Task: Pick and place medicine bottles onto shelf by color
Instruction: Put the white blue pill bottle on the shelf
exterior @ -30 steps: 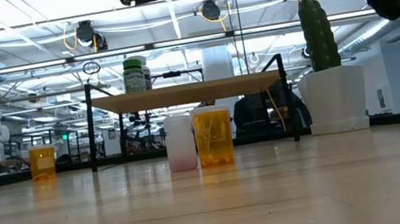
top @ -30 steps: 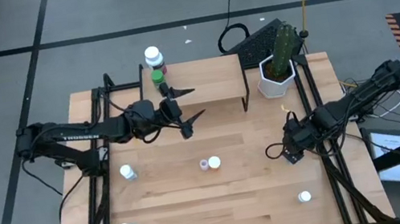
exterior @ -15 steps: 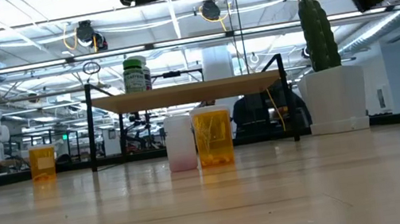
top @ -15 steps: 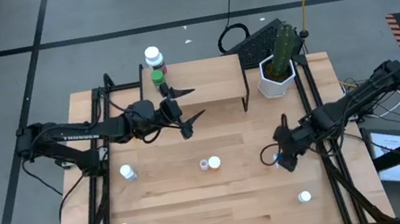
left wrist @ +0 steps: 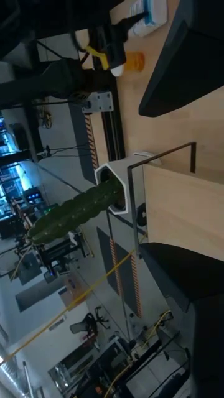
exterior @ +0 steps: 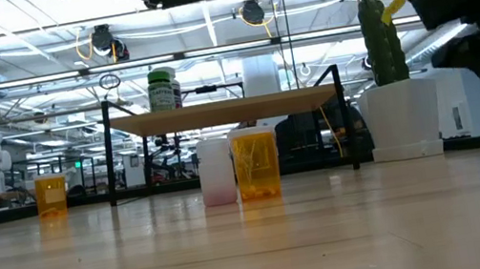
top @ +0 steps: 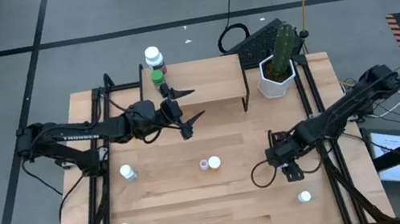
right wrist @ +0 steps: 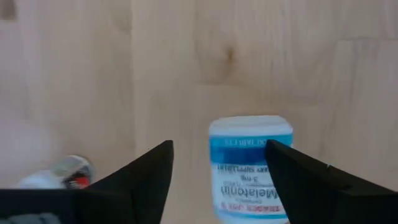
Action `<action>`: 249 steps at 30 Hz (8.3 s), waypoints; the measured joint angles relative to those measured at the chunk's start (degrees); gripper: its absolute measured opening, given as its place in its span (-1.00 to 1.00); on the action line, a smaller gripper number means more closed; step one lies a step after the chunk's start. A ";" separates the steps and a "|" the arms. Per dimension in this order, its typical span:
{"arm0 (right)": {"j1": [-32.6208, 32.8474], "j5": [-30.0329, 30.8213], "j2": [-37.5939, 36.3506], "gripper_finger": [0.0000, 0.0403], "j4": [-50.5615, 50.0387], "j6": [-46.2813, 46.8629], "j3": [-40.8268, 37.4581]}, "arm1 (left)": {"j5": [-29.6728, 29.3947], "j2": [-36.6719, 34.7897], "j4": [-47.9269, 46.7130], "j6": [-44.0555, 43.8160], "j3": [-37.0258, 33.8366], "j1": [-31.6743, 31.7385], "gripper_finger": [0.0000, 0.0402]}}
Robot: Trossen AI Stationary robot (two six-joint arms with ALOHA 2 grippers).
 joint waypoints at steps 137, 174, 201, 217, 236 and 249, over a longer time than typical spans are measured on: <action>-2.73 42.13 16.33 -0.22 85.54 -154.90 -2.05 | 45.20 12.22 6.40 -36.89 0.00 8.99 0.75; -5.29 38.28 16.30 -0.22 91.41 -159.68 -2.03 | 43.65 12.22 8.59 -35.38 0.00 5.15 0.13; -5.70 36.81 16.36 0.23 92.02 -112.21 -2.09 | 40.71 12.20 8.84 -28.82 0.02 5.22 -0.04; -5.51 33.98 14.32 0.35 86.33 -50.56 -3.06 | 25.94 7.66 0.13 -15.21 0.12 5.52 -0.05; -11.11 30.70 -5.91 0.31 97.33 -36.24 -22.48 | 5.89 -5.27 -28.04 -8.25 -0.04 13.23 -0.05; -11.39 30.74 -6.43 0.30 96.79 -35.79 -23.91 | 8.23 -8.84 -31.08 -5.82 -0.09 18.47 -0.05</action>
